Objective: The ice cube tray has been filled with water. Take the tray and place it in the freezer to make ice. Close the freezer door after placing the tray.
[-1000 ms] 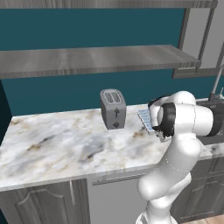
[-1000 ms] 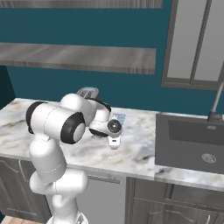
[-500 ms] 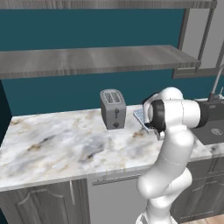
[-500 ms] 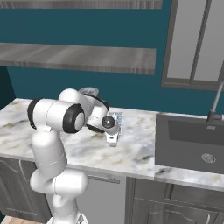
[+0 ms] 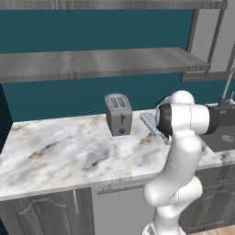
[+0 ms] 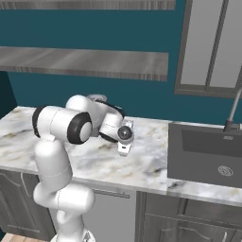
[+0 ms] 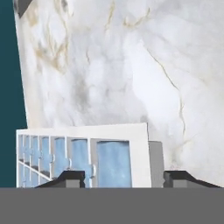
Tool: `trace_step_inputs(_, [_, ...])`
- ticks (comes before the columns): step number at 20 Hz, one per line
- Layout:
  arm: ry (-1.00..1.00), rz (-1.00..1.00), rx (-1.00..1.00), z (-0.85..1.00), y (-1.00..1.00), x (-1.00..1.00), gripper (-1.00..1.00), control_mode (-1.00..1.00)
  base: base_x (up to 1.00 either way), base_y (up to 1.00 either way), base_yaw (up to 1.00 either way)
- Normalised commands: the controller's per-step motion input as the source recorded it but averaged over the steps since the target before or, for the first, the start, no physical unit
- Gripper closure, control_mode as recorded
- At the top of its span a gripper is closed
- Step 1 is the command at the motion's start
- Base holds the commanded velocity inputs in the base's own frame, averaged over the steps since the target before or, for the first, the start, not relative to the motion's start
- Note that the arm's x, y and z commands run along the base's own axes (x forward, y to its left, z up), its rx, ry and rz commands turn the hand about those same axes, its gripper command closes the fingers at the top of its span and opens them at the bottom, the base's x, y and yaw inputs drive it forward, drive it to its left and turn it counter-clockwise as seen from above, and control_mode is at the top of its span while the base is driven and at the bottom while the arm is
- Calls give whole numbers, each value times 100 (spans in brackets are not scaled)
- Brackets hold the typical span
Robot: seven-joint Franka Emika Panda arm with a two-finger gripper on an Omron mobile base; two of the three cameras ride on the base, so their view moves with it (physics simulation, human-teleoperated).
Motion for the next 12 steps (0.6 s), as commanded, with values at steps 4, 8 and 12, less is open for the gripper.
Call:
trace_step_inputs(4, [-11,0,23,61,-1,-39,100,-100,0,0,0])
trace_step_inputs(8, [-11,0,12,94,0,-55,100,-100,0,0,0])
trace_step_inputs(12, [-11,0,1,100,0,-58,100,-100,0,0,0])
